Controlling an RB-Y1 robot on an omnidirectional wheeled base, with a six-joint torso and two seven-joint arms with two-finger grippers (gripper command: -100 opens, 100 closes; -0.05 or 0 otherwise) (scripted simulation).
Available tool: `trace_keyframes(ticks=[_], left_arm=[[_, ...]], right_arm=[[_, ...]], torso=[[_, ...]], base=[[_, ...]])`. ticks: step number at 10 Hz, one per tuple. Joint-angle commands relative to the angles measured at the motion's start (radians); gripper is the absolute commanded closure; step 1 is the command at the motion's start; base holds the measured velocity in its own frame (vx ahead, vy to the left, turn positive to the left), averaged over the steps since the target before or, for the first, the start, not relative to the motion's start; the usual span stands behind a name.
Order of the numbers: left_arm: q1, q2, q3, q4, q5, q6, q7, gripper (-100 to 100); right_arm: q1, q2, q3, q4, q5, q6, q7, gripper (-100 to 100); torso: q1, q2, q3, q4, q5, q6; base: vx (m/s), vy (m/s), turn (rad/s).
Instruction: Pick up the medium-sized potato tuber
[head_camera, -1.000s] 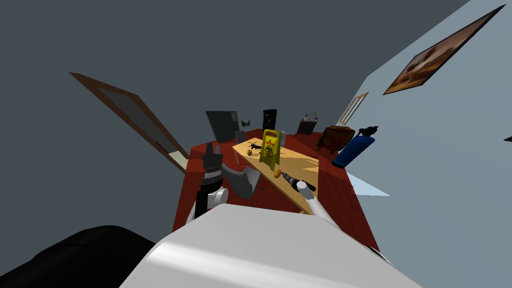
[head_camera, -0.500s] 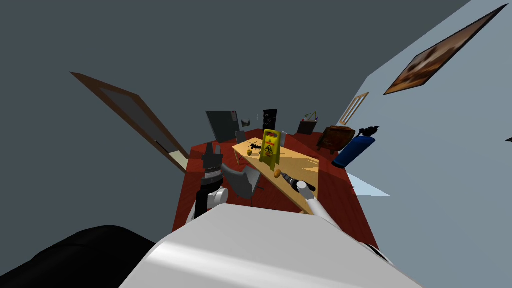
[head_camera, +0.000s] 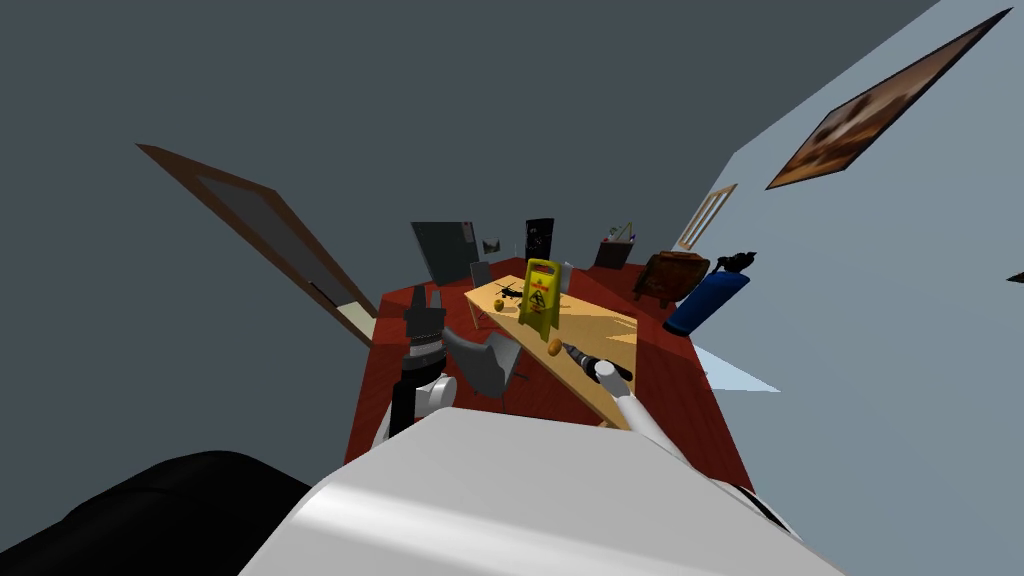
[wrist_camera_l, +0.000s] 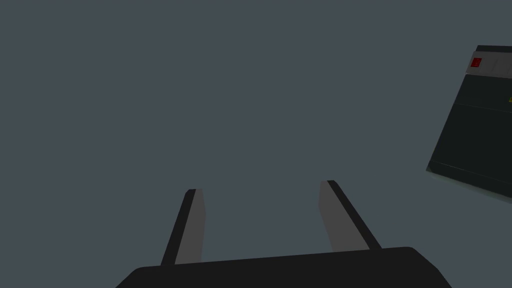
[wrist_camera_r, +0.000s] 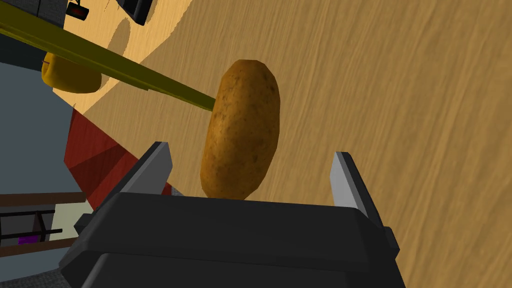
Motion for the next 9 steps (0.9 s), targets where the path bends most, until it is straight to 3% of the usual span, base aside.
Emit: trace_keyframes(ticks=[1, 9], left_arm=[[0.0, 0.0, 0.0, 0.0, 0.0, 0.0, 0.0, 0], [0.0, 0.0, 0.0, 0.0, 0.0, 0.0, 0.0, 0]], right_arm=[[-0.006, -0.034, 0.008, -0.012, -0.007, -0.023, -0.016, -100], [-0.023, -0.135, 0.035, -0.021, -0.009, -0.072, -0.086, -100]], torso=[[0.0, 0.0, 0.0, 0.0, 0.0, 0.0], [0.001, 0.002, 0.001, 0.0, 0.0, 0.0]], base=[[-0.043, 0.039, -0.111], [-0.032, 0.023, -0.028]])
